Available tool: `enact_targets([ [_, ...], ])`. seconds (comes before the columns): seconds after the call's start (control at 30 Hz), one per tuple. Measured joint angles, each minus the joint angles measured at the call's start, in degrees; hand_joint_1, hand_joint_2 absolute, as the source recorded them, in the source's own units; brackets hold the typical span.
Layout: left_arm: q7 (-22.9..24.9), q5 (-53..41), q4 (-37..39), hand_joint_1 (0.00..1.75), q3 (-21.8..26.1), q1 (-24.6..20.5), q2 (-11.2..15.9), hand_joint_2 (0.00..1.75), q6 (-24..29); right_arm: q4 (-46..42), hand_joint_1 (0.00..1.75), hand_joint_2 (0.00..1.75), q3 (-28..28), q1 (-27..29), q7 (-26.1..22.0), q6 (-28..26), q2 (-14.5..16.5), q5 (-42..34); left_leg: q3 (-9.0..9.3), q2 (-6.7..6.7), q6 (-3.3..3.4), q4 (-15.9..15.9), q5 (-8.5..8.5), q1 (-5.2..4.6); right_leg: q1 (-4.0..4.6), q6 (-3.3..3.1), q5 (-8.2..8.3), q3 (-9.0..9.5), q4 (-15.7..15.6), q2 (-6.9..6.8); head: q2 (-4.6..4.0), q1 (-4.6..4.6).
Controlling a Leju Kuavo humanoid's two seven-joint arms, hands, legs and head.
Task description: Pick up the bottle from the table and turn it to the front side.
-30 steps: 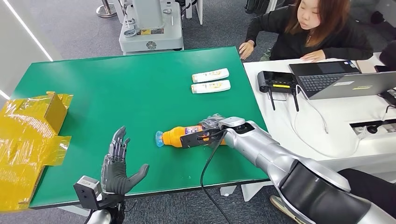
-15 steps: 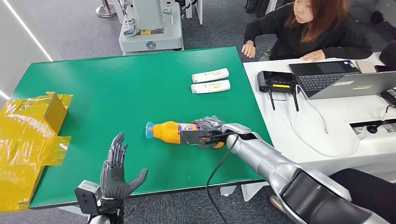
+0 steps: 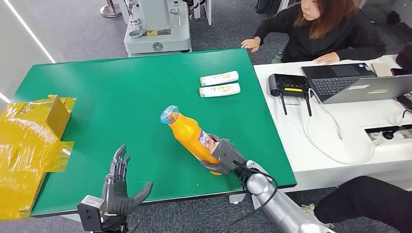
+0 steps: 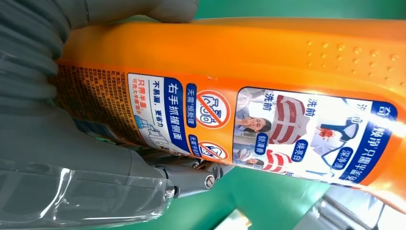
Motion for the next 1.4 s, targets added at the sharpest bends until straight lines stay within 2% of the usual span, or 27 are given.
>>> enact_targets([
  [0.2, 0.0, 0.2, -0.2, 0.0, 0.0, -0.2, 0.2, 1.75, -0.1, -8.6, 1.75, 1.75, -5.4, 6.4, -2.1, -3.6, 0.0, -3.2, -0.03, -0.02, 0.0, 0.0, 0.0, 0.0, 0.0, 0.0, 0.0, -0.03, 0.0, -0.02, 0.0, 0.0],
  [0.37, 0.9, 0.7, -0.2, 0.0, 0.0, -1.7, 1.1, 1.75, -3.1, -16.1, 1.75, 1.75, -9.5, 10.2, -4.6, -6.4, -0.2, -3.4, -0.05, -0.01, 0.01, 0.0, 0.0, -0.01, -0.01, 0.0, 0.0, -0.05, 0.0, -0.03, 0.0, 0.0],
  [0.7, 6.4, 7.1, 1.8, 0.0, 0.0, -10.9, 3.2, 1.75, -12.3, -29.6, 1.75, 1.75, -13.8, 11.4, -6.2, -7.8, -1.0, -1.2, -0.04, 0.01, 0.02, 0.0, 0.05, 0.0, 0.0, -0.04, 0.05, -0.07, 0.0, -0.02, 0.0, 0.0],
  [0.9, 10.1, 10.8, 4.3, 0.0, 0.0, -17.7, 3.5, 1.75, -17.4, -34.6, 1.75, 1.75, -13.6, 11.7, -7.3, -7.3, -1.4, 1.0, -0.05, 0.01, 0.02, 0.0, 0.05, -0.01, 0.0, -0.04, 0.05, -0.07, 0.0, -0.01, 0.0, 0.0],
  [1.07, 12.5, 11.2, 6.2, 0.0, -0.1, -22.0, 3.1, 1.75, -20.0, -36.0, 1.75, 1.75, -10.6, 12.1, -6.0, -6.7, -1.3, 4.7, -0.05, 0.01, 0.02, 0.0, 0.05, 0.0, 0.0, -0.04, 0.04, -0.08, 0.0, -0.01, 0.0, 0.0],
  [1.4, 14.1, 10.2, 9.5, 0.0, -2.0, -28.8, 0.6, 1.75, -21.5, -29.9, 1.75, 1.75, -5.2, 12.2, -4.0, -5.2, -0.6, 6.0, -0.06, 0.0, 0.02, 0.0, 0.05, -0.01, 0.0, -0.03, 0.05, -0.07, 0.0, -0.01, 0.0, 0.0],
])
